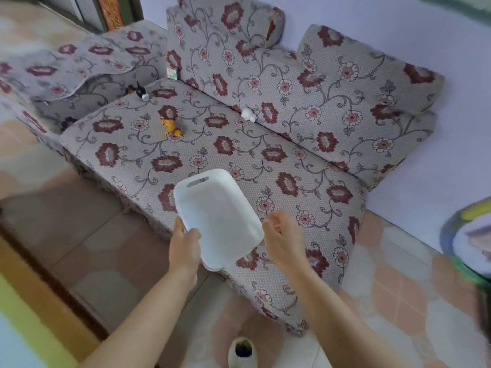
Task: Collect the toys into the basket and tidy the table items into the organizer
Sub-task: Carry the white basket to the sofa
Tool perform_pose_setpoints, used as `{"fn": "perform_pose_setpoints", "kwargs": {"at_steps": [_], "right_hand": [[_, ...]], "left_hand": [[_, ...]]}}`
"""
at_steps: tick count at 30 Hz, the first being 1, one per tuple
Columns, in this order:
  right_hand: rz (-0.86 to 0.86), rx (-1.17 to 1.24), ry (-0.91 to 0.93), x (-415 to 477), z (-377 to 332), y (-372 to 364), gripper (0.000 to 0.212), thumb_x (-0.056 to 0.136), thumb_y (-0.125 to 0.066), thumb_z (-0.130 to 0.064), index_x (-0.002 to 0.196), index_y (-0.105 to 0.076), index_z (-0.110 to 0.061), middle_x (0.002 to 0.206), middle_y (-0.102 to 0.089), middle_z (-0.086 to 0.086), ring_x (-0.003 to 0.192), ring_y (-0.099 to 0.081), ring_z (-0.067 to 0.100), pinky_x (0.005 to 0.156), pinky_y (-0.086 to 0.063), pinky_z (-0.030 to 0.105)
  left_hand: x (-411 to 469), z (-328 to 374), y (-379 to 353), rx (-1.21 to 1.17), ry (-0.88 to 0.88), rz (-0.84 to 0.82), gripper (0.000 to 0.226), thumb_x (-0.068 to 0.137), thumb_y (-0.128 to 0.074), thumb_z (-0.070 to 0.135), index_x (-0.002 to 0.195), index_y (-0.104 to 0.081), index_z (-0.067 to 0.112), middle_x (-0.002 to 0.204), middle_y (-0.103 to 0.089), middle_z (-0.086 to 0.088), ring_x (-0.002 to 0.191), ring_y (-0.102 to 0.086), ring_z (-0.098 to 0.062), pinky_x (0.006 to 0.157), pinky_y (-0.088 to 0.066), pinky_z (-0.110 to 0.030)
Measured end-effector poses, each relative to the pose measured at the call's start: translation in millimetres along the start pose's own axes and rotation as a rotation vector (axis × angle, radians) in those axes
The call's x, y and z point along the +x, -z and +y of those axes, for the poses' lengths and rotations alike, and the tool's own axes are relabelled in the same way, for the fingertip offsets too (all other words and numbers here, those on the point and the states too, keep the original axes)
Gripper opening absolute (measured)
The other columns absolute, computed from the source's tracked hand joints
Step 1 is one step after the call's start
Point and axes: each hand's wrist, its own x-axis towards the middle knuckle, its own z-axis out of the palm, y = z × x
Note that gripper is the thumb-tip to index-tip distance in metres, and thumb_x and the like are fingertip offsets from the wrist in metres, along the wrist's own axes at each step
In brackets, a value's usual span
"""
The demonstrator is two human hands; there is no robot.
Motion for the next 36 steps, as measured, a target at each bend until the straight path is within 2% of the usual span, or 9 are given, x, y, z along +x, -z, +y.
{"fn": "perform_pose_setpoints", "kwargs": {"at_steps": [2, 5, 10, 19, 23, 26, 29, 32, 36], "right_hand": [[-0.069, -0.009, 0.014, 28.8, -2.4, -0.5, 0.022, 0.096, -0.043, -0.024, 0.106, -0.057, -0.01, 0.101, -0.064, 0.008, 0.088, -0.063, 0.025, 0.077, -0.052, 0.043], [-0.208, -0.026, 0.051, 71.3, -6.5, -4.6, 0.018, 0.097, -0.041, -0.02, 0.089, -0.056, -0.017, 0.075, -0.059, 0.0, 0.06, -0.051, 0.016, 0.051, -0.039, 0.03], [-0.269, -0.007, 0.053, 120.1, -23.6, -13.2, 0.019, 0.097, -0.038, -0.017, 0.093, -0.057, -0.016, 0.074, -0.058, 0.005, 0.057, -0.043, 0.014, 0.052, -0.033, 0.03], [-0.304, -0.054, 0.134, 190.9, -103.5, -69.5, 0.02, 0.097, -0.038, -0.015, 0.094, -0.058, -0.014, 0.074, -0.059, 0.006, 0.056, -0.042, 0.013, 0.049, -0.032, 0.029], [-0.305, -0.04, 0.112, 227.6, -152.6, -110.6, 0.02, 0.096, -0.039, -0.017, 0.098, -0.059, -0.019, 0.084, -0.065, 0.01, 0.059, -0.047, 0.016, 0.051, -0.035, 0.031], [-0.259, -0.026, 0.108, 264.0, -202.0, -157.6, 0.02, 0.095, -0.04, -0.016, 0.099, -0.059, -0.017, 0.085, -0.066, 0.009, 0.063, -0.05, 0.016, 0.054, -0.037, 0.031], [-0.263, -0.014, 0.096, 289.9, -245.2, -196.3, 0.018, 0.093, -0.041, -0.014, 0.094, -0.058, -0.019, 0.077, -0.063, 0.002, 0.058, -0.048, 0.012, 0.05, -0.035, 0.026], [-0.278, -0.003, 0.085, 316.8, -279.4, -231.1, 0.016, 0.093, -0.042, -0.015, 0.093, -0.057, -0.019, 0.075, -0.062, -0.001, 0.055, -0.048, 0.01, 0.048, -0.035, 0.024], [-0.294, -0.008, 0.091, 353.2, -309.0, -268.3, 0.015, 0.093, -0.044, -0.016, 0.099, -0.058, -0.017, 0.081, -0.066, 0.005, 0.059, -0.054, 0.018, 0.053, -0.04, 0.031]], "left_hand": [[19.0, 6.0, -15.3, 0.003, -0.002, 0.002, 0.05, 0.088, -0.039, 0.004, 0.13, -0.049, 0.028, 0.107, -0.063, 0.0, 0.092, -0.058, -0.025, 0.083, -0.05, -0.049], [47.7, 14.0, -35.0, -0.01, -0.002, 0.043, 0.045, 0.088, -0.04, 0.007, 0.129, -0.053, 0.02, 0.102, -0.061, -0.001, 0.084, -0.056, -0.018, 0.064, -0.044, -0.034], [84.9, 34.1, -49.2, -0.055, 0.028, 0.113, 0.033, 0.089, -0.041, 0.01, 0.117, -0.053, 0.022, 0.088, -0.057, 0.007, 0.076, -0.052, -0.012, 0.056, -0.036, -0.03], [170.3, 98.5, -6.1, -0.048, -0.022, 0.157, 0.026, 0.09, -0.04, 0.013, 0.101, -0.054, 0.031, 0.09, -0.056, 0.01, 0.081, -0.052, -0.013, 0.061, -0.039, -0.029], [229.1, 137.0, 26.1, -0.015, -0.019, 0.129, 0.036, 0.091, -0.041, 0.019, 0.124, -0.054, 0.029, 0.109, -0.061, 0.002, 0.102, -0.057, -0.028, 0.081, -0.048, -0.043], [296.8, 180.4, 60.7, 0.029, -0.054, 0.107, 0.047, 0.094, -0.043, 0.023, 0.14, -0.045, 0.027, 0.127, -0.057, -0.002, 0.111, -0.056, -0.03, 0.079, -0.047, -0.039], [347.3, 214.0, 93.1, 0.067, -0.055, 0.102, 0.051, 0.095, -0.043, 0.025, 0.145, -0.04, 0.03, 0.125, -0.051, 0.004, 0.109, -0.052, -0.023, 0.08, -0.043, -0.038], [390.3, 239.4, 122.0, 0.083, -0.054, 0.095, 0.048, 0.095, -0.042, 0.024, 0.143, -0.043, 0.029, 0.123, -0.056, 0.002, 0.103, -0.055, -0.024, 0.068, -0.045, -0.031], [443.1, 261.4, 145.0, 0.111, -0.002, 0.091, 0.047, 0.095, -0.042, 0.026, 0.143, -0.043, 0.027, 0.136, -0.056, -0.006, 0.116, -0.057, -0.031, 0.091, -0.05, -0.048]]}}
